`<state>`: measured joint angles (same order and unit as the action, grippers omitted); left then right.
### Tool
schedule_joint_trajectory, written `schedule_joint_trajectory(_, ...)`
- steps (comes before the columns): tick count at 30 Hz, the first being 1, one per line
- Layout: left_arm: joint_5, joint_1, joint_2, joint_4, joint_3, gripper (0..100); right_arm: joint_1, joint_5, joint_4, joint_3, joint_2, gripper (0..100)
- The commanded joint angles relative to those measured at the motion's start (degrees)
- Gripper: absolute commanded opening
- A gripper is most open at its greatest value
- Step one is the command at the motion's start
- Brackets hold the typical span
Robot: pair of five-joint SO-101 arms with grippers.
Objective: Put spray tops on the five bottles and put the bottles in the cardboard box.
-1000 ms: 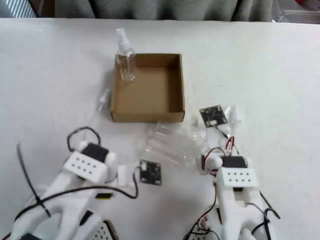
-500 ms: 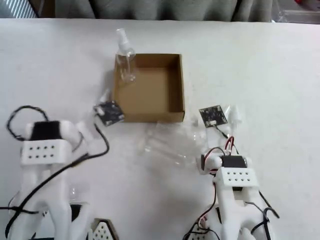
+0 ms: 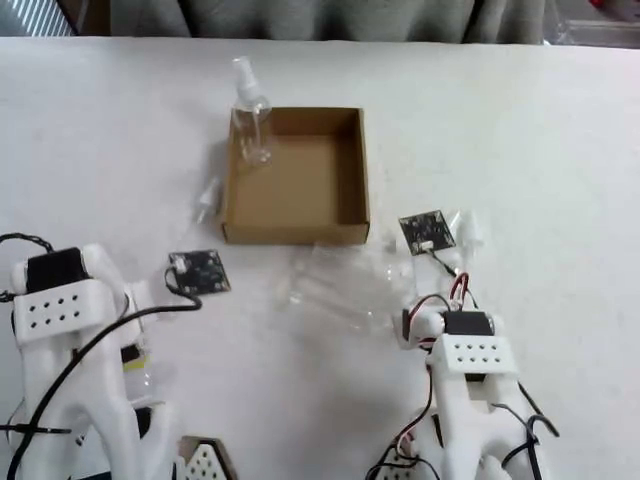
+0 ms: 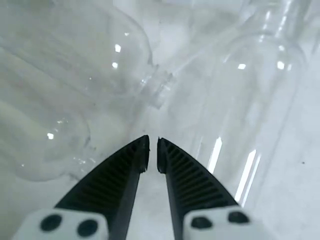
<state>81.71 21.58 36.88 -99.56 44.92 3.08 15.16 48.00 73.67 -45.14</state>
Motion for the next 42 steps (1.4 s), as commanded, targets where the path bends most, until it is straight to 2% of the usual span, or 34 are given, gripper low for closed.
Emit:
schedule_joint_trajectory(1, 2.99, 0.31, 0.92, -0.44, -0.09, 14, -0.4, 0.7, -0.84, -0.44, 0.22, 1.7)
schedule_joint_trajectory(3, 5.63, 0.22, 0.92, 0.26, 1.93, 14, -0.4, 0.7, -0.84, -0.44, 0.22, 1.7)
schedule_joint_trajectory(8, 17.85, 0.57, 0.92, 0.18, 8.53, 15, -0.31, 2.29, -0.84, -0.44, 0.22, 1.7)
schedule_joint_trajectory(11, 24.62, 2.51, 0.92, 1.05, 11.34, 23, -0.31, 5.54, -0.84, -0.35, 0.22, 1.7)
schedule_joint_trajectory(14, 29.19, 6.11, 0.92, 5.89, 13.71, 34, -0.31, 5.45, -0.84, -0.35, 0.22, 1.7)
schedule_joint_trajectory(16, 30.07, 7.6, 0.92, 9.05, 14.33, 32, -0.22, 5.45, -0.84, -0.35, 0.22, 1.7)
schedule_joint_trajectory(20, 28.4, 7.78, 0.92, 10.73, 14.24, 21, -0.13, 5.54, -0.84, -0.35, 0.22, 1.7)
schedule_joint_trajectory(23, 24.79, 7.69, 0.92, 11.08, 12.84, 12, -0.13, 5.54, -0.84, -0.35, 0.22, 1.7)
schedule_joint_trajectory(25, 19.87, 7.69, 0.92, 10.99, 11.08, 6, -0.13, 5.54, -0.84, -0.35, 0.22, 1.7)
schedule_joint_trajectory(38, -23.65, 7.87, 0.92, 9.67, -3.6, 7, -0.13, 5.45, -0.84, -0.35, 0.22, 1.7)
schedule_joint_trajectory(42, -26.37, 7.78, 0.92, 3.25, -6.07, 6, -0.22, 5.45, -0.84, -0.35, 0.22, 1.7)
